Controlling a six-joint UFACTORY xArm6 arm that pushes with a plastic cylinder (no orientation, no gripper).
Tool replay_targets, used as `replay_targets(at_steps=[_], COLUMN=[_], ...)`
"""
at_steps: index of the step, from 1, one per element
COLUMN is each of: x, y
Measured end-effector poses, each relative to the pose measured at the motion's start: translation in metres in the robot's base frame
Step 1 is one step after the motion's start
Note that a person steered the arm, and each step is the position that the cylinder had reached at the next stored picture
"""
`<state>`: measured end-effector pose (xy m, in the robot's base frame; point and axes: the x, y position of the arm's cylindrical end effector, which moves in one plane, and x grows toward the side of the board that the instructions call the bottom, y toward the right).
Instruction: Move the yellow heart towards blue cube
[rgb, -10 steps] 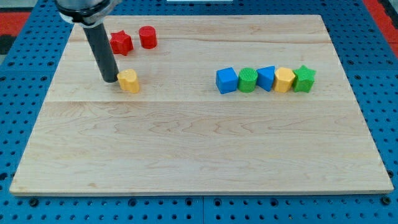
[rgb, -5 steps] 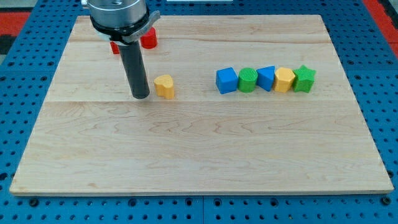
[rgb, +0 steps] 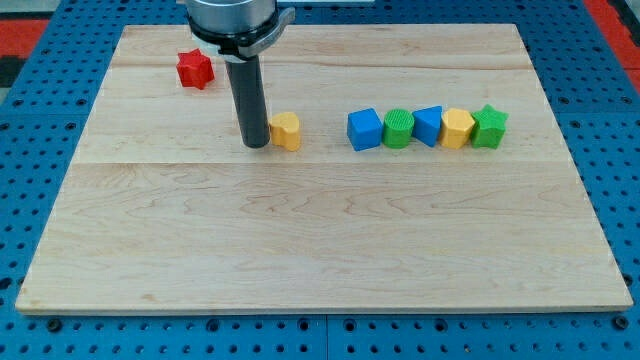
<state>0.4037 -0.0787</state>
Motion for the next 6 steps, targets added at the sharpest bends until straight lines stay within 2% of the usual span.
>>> replay_targets(at_steps=[3, 4, 5, 6], x=[-0.01, -0.016, -0.045, -0.051], y=[0.032, 0.016, 0.007, 0.02])
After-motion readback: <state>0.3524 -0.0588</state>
